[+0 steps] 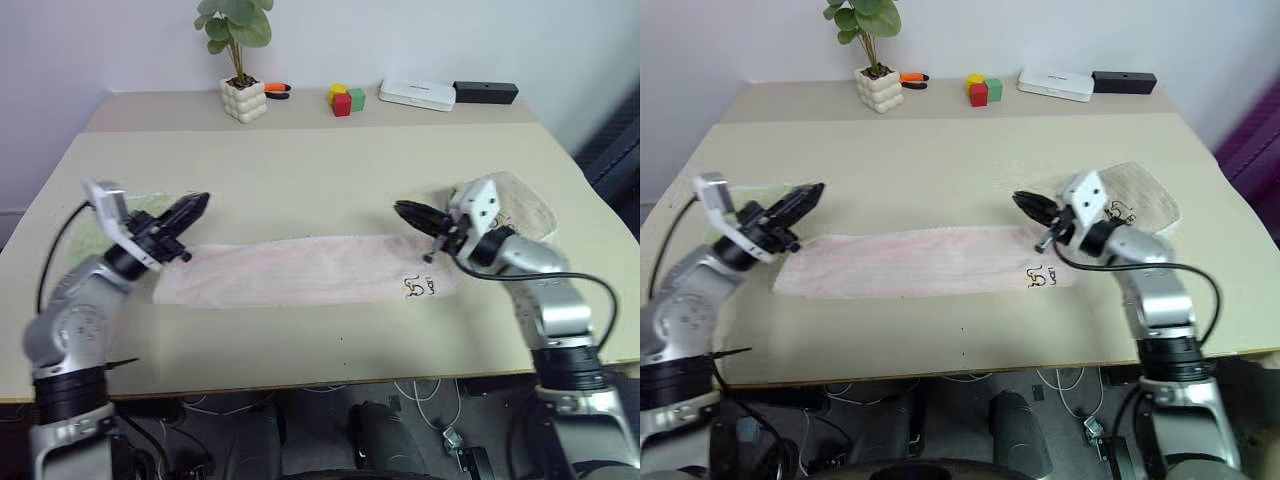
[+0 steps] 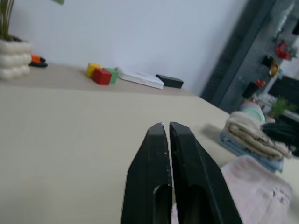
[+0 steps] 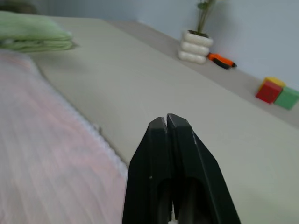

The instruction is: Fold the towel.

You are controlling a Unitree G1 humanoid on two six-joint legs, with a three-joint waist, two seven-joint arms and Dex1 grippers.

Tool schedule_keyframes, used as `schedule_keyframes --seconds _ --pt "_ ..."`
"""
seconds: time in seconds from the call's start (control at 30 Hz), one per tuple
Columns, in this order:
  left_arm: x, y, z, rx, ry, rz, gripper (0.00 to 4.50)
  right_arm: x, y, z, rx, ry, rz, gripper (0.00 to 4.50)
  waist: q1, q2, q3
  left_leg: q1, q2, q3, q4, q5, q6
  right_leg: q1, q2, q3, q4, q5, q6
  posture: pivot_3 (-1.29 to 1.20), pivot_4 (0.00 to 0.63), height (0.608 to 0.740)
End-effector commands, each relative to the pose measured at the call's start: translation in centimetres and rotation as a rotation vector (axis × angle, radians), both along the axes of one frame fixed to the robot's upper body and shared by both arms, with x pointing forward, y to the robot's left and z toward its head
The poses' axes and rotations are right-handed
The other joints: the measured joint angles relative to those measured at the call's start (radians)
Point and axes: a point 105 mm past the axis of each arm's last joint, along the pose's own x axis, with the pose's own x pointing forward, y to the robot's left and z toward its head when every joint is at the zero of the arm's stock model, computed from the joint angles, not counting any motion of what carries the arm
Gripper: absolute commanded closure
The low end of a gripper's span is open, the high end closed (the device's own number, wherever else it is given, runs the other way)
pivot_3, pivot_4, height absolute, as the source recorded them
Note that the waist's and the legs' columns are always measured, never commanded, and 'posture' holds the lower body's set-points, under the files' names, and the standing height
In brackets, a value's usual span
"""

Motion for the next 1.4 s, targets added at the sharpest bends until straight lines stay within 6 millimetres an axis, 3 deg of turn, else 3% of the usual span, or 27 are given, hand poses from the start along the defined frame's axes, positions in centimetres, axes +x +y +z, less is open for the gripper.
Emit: schedule_keyframes --seconds 0.03,0.17,0.3,0.4,0.6,0.73,0.83,0.93,1.03,1.17,1.2,1.4 --pt "0.0 -0.9 -1.7 0.035 0.02 0.084 4.47 1.0 -1.0 -0.8 0.025 -0.007 -0.182 4.5 -0.001 0.0 0.0 0.0 0.0 0.0 0.0 0.0 0.0 0.0 0.0 0.0 0.0 0.0 0.0 0.0 0.15 0.74" --pt "-0.1 -0.7 -6.3 0.093 0.098 0.174 4.47 1.6 -2.5 -3.3 -0.001 0.022 -0.357 4.5 0.0 0.0 0.0 0.0 0.0 0.0 0.0 0.0 0.0 0.0 0.0 0.0 0.0 0.0 0.0 0.0 0.15 0.74" --pt "0.1 0.4 -8.8 0.123 0.144 0.27 4.47 1.7 -3.5 -5.5 -0.066 0.047 -0.452 4.5 0.002 0.0 0.0 0.001 0.0 0.0 0.0 0.0 0.0 0.001 0.0 0.0 -0.001 0.0 -0.001 0.0 0.15 0.74" --pt "0.5 2.0 -8.8 0.152 0.13 0.323 4.47 1.2 -4.2 -7.1 -0.092 0.082 -0.47 4.5 -0.001 0.0 0.0 0.002 0.0 0.0 -0.001 0.0 0.0 0.002 0.0 0.0 -0.001 0.0 -0.001 0.0 0.15 0.74" --pt "0.5 5.4 -8.3 0.159 0.114 0.418 4.47 0.8 -6.4 -8.5 -0.159 0.1 -0.529 4.5 -0.005 0.0 -0.001 0.006 0.0 0.0 -0.003 0.0 0.0 0.005 0.0 0.0 -0.002 -0.001 -0.001 0.0 0.15 0.74" --pt "0.1 5.9 -7.9 0.17 0.108 0.42 4.47 0.9 -7.0 -8.3 -0.165 0.094 -0.534 4.5 0.0 0.0 -0.001 0.006 0.0 0.0 -0.003 0.0 0.0 0.005 0.0 0.0 -0.002 -0.001 -0.001 0.0 0.15 0.74" --pt "-0.5 5.2 -7.6 0.14 0.112 0.352 4.47 1.2 -6.9 -7.1 -0.136 0.069 -0.513 4.5 0.0 0.0 -0.001 0.006 0.0 0.0 -0.002 0.0 0.0 0.006 0.0 0.0 -0.003 -0.002 -0.004 0.0 0.15 0.74" --pt "-1.4 2.9 -5.9 0.033 0.089 0.199 3.63 1.3 -6.4 -4.4 -0.019 0.028 -0.454 3.67 -0.001 0.0 -0.001 0.006 0.0 0.0 -0.002 0.0 0.0 0.006 -0.001 0.0 -0.003 -0.002 -0.004 0.0 0.15 0.74" --pt "-2.3 0.7 -4.3 0.02 0.064 0.084 2.2 1.0 -5.7 -1.0 0.086 -0.015 -0.352 2.28 -0.003 0.0 0.0 0.006 0.0 0.0 -0.002 0.0 0.0 0.006 -0.001 0.0 -0.003 -0.002 -0.003 0.0 0.15 0.74" --pt "-4.6 -1.6 -3.5 0.052 0.077 -0.101 0.21 -0.2 -5.9 1.9 0.11 -0.042 -0.224 0.31 -0.004 0.0 0.0 0.006 0.0 0.0 -0.004 -0.001 0.001 0.006 0.0 0.0 -0.003 -0.002 -0.003 0.0 0.15 0.74" --pt "-4.8 -1.6 -3.2 0.068 0.073 -0.129 0.01 -0.7 -6.0 2.2 0.127 -0.027 -0.186 0.06 -0.002 0.0 0.0 0.006 0.0 0.0 -0.004 -0.001 0.001 0.006 0.0 0.0 -0.003 -0.002 -0.003 0.0 0.15 0.74" --pt "-3.8 0.2 -1.7 0.221 0.059 -0.236 0.01 -5.8 -6.5 0.5 -0.04 0.063 0.012 0.06 0.007 0.0 0.0 0.006 0.0 -0.001 -0.003 -0.001 0.001 0.006 -0.001 -0.001 -0.005 -0.005 -0.007 0.0 0.15 0.74"
